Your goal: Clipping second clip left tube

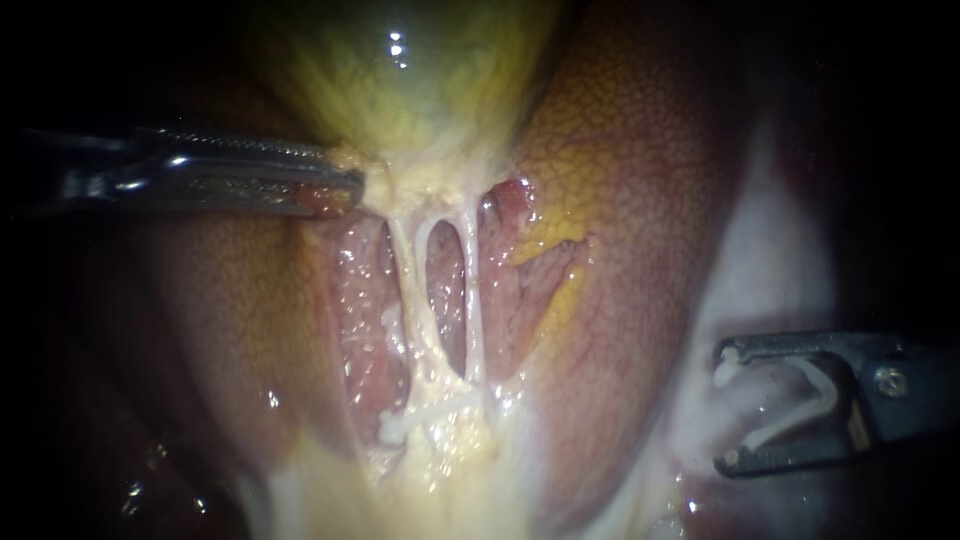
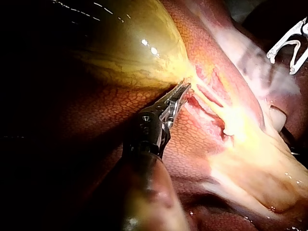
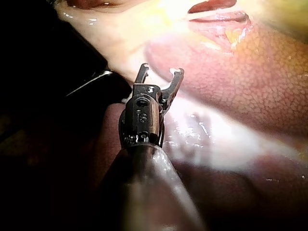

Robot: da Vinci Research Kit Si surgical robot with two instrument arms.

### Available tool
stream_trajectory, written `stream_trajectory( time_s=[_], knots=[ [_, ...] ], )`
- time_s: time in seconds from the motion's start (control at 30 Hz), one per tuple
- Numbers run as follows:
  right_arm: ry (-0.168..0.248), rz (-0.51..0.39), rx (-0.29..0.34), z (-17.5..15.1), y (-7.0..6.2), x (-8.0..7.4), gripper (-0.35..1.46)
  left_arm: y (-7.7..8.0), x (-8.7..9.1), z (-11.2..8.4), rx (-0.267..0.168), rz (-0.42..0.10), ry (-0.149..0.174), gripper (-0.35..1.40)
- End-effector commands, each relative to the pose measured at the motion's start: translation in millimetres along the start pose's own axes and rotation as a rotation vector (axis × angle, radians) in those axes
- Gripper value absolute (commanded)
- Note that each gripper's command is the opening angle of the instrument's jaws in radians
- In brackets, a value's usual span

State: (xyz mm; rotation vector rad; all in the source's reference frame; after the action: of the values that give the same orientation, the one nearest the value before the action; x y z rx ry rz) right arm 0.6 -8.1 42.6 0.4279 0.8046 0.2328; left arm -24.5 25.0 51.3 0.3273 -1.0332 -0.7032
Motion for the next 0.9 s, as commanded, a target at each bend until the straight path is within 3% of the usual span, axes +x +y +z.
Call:
stream_trajectory(
  time_s=[0.03, 0.3, 0.43, 0.67, 0.9],
  knots=[
    [0.0, 0.0, 0.0, 0.0, 0.0, 0.0, 0.49, 0.0, 0.0, 0.0, 0.0, 0.0, 0.0, -0.35],
    [0.0, 0.0, 0.0, 0.0, 0.0, 0.0, 0.49, 0.2, -0.2, -0.5, 0.005, -0.001, 0.001, -0.35],
    [0.0, 0.0, 0.0, 0.1, -0.1, 0.1, 0.49, 0.8, -0.9, -2.0, 0.02, -0.004, 0.004, -0.35],
    [0.0, 0.001, -0.001, 0.3, -0.1, 0.2, 0.49, 1.8, -2.8, -5.5, -0.005, -0.014, 0.006, -0.35],
    [0.007, 0.005, 0.0, 0.8, 0.1, 0.8, 0.5, 1.6, -3.1, -5.9, -0.011, -0.017, 0.001, -0.35]
  ],
)
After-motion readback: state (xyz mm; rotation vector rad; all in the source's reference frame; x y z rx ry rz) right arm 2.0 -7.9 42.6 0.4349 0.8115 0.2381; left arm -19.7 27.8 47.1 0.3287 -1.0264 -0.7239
